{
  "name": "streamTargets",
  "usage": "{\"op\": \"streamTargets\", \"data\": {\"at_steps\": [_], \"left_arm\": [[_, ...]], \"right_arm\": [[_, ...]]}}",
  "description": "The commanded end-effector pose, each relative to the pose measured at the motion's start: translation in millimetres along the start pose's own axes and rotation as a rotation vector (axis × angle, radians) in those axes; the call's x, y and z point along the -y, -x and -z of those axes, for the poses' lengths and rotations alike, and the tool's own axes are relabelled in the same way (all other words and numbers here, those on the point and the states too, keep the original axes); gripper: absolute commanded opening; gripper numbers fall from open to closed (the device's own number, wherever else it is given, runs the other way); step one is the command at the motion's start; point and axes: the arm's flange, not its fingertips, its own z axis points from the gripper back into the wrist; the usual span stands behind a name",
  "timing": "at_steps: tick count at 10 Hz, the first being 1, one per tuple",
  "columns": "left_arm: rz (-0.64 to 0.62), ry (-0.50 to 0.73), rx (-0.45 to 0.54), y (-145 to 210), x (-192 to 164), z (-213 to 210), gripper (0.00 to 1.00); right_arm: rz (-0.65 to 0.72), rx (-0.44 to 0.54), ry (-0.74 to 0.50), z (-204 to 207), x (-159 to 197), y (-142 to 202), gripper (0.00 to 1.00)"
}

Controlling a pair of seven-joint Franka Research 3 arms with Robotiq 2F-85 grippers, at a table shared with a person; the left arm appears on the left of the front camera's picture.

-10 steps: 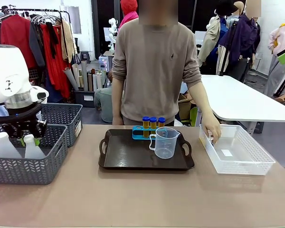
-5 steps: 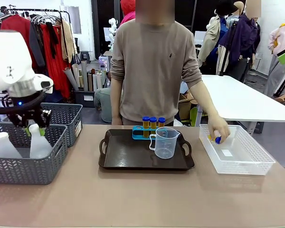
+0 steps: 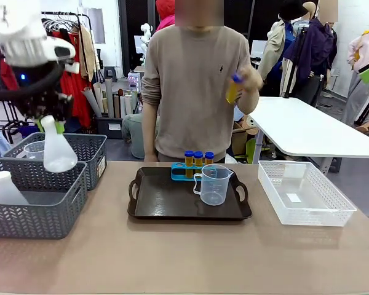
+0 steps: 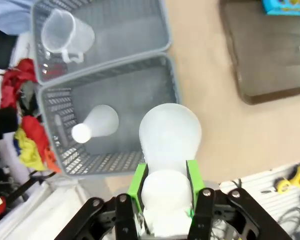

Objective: Prepare the laboratory tools.
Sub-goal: Pick up one Small flask and place it on the Handle tray.

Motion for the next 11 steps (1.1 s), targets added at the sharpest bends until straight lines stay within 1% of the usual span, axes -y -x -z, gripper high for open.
{"op": "streamTargets", "data": {"at_steps": [1,3,5,7,9,10,11], "left_arm": [[0.097,-0.052,0.004,-22,9,-52,0.00],[0.180,-0.040,0.009,-27,23,-107,0.00],[0.262,0.028,0.025,-26,32,-160,0.00],[0.302,0.082,0.044,-25,41,-203,0.00],[0.334,0.094,0.066,-22,48,-232,0.00],[0.363,0.106,0.063,-21,48,-239,0.00],[0.377,0.090,0.056,-21,48,-235,0.00]], "right_arm": [[-0.019,0.028,-0.019,0,0,-2,1.00],[-0.019,0.028,-0.019,0,0,-2,1.00],[-0.019,0.028,-0.019,0,0,-2,1.00],[-0.019,0.028,-0.019,0,0,-2,1.00],[-0.019,0.028,-0.019,0,0,-2,1.00],[-0.019,0.028,-0.019,0,0,-2,1.00],[-0.019,0.028,-0.019,0,0,-2,1.00]]}}
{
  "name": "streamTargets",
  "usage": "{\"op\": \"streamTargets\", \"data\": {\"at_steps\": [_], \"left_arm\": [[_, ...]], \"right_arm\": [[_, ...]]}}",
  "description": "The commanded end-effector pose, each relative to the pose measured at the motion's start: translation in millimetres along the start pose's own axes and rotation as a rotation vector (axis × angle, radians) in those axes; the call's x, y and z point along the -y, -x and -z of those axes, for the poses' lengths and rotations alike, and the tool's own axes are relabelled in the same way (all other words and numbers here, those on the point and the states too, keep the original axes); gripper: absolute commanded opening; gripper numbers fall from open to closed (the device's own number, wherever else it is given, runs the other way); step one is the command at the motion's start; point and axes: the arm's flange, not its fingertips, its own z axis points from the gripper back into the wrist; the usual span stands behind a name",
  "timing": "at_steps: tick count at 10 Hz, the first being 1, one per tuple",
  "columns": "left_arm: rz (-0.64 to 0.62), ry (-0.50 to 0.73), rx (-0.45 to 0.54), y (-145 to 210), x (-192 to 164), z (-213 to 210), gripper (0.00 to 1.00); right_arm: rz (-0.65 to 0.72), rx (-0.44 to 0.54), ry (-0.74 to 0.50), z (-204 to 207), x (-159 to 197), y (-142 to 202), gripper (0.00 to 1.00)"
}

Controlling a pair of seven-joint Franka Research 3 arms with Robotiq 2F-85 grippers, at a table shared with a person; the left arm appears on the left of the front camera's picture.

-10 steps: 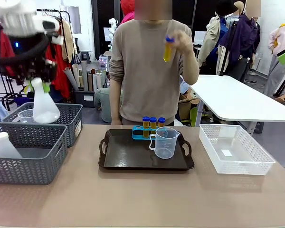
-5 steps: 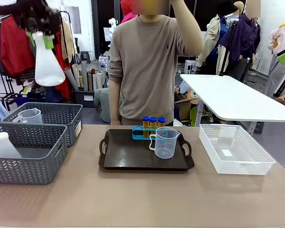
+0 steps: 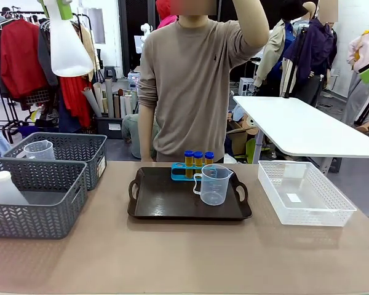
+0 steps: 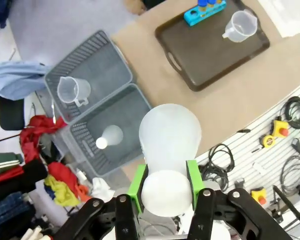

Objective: Prepare the laboratory tools.
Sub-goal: Pick up one Small flask and place it on the Handle tray.

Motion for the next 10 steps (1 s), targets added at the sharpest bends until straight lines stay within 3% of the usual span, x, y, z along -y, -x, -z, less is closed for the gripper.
{"op": "streamTargets", "data": {"at_steps": [1,5,7,10], "left_arm": [[-0.019,-0.003,0.002,1,-1,4,0.00],[-0.004,0.000,-0.007,-1,-1,4,0.00],[0.047,0.097,-0.053,-35,1,76,0.00],[0.122,0.133,-0.054,-76,22,125,0.00]], "right_arm": [[-0.019,0.028,-0.020,0,0,-2,1.00],[-0.019,0.028,-0.020,0,0,-2,1.00],[-0.019,0.028,-0.020,0,0,-2,1.00],[-0.019,0.028,-0.020,0,0,-2,1.00]]}}
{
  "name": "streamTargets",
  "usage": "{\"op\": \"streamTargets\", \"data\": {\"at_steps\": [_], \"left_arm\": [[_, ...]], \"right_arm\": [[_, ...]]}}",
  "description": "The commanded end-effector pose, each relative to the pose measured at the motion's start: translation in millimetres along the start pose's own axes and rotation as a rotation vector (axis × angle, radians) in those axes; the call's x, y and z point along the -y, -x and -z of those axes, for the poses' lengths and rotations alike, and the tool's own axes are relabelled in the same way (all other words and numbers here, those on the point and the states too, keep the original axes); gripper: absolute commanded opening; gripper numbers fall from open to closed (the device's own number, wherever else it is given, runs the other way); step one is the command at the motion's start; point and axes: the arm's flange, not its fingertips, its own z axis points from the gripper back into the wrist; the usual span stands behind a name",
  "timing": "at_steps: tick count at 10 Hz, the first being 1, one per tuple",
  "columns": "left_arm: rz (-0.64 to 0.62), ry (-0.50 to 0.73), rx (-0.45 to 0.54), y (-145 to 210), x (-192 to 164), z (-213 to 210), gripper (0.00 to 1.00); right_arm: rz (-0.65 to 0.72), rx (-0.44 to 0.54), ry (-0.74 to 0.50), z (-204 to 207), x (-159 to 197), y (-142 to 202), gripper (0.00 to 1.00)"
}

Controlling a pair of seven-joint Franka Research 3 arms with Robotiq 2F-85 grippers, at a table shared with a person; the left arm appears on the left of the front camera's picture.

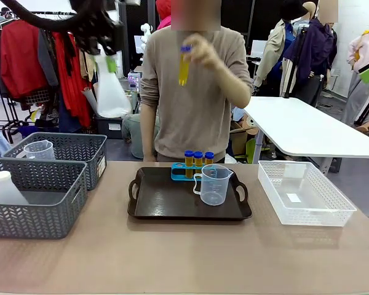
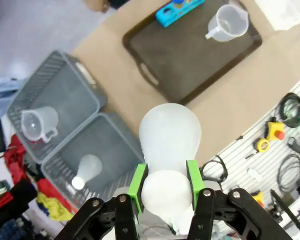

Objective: Prepare the laboratory tools.
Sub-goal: Pick up one Small flask and place it on the Handle tray.

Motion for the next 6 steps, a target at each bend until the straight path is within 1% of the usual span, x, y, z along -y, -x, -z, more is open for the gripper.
{"op": "streamTargets", "data": {"at_steps": [1,2,3,6], "left_arm": [[0.064,0.043,0.030,-14,4,3,0.00],[0.076,0.053,0.011,-22,8,13,0.00],[0.078,0.059,0.000,-24,9,16,0.00],[0.048,0.056,-0.009,-7,1,7,0.00]], "right_arm": [[-0.018,0.029,-0.020,0,0,-1,1.00],[-0.018,0.029,-0.020,0,0,-1,1.00],[-0.018,0.029,-0.020,0,0,-1,1.00],[-0.018,0.029,-0.020,0,0,-1,1.00]]}}
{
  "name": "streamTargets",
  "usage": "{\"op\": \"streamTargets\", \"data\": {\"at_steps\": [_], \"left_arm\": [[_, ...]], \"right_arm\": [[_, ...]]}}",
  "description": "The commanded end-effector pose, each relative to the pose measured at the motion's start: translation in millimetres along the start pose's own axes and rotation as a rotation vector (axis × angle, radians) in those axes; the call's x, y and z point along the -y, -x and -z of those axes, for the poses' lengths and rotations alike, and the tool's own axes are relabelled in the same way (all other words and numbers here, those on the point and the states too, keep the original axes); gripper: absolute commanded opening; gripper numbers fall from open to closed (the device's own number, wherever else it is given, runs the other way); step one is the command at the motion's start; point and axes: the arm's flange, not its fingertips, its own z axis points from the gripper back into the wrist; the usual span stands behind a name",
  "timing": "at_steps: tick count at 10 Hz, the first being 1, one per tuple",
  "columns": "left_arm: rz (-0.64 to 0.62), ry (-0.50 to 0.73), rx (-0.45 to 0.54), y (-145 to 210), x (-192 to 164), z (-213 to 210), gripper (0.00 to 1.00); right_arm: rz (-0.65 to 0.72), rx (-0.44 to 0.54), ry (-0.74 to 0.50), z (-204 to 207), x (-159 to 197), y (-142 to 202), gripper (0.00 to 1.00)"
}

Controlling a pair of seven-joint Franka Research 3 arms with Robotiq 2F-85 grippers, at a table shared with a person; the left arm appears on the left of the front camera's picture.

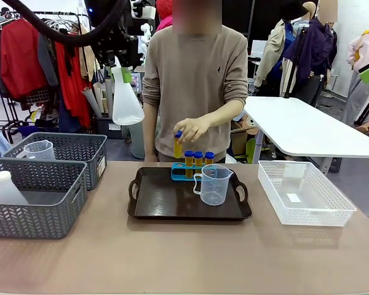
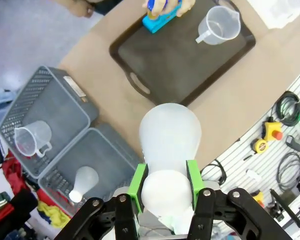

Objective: Prepare the laboratory tools.
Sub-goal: Pick up one Small flask and place it on the Handle tray.

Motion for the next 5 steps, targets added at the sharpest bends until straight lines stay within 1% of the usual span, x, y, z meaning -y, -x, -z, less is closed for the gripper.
{"op": "streamTargets", "data": {"at_steps": [1,3,5], "left_arm": [[0.006,0.007,0.006,21,-7,-18,0.00],[-0.056,-0.020,0.011,60,-23,-37,0.00],[-0.126,-0.046,0.025,92,-43,-49,0.00]], "right_arm": [[-0.018,0.029,-0.020,0,0,-1,1.00],[-0.018,0.029,-0.020,0,0,-1,1.00],[-0.018,0.029,-0.020,0,0,-1,1.00]]}}
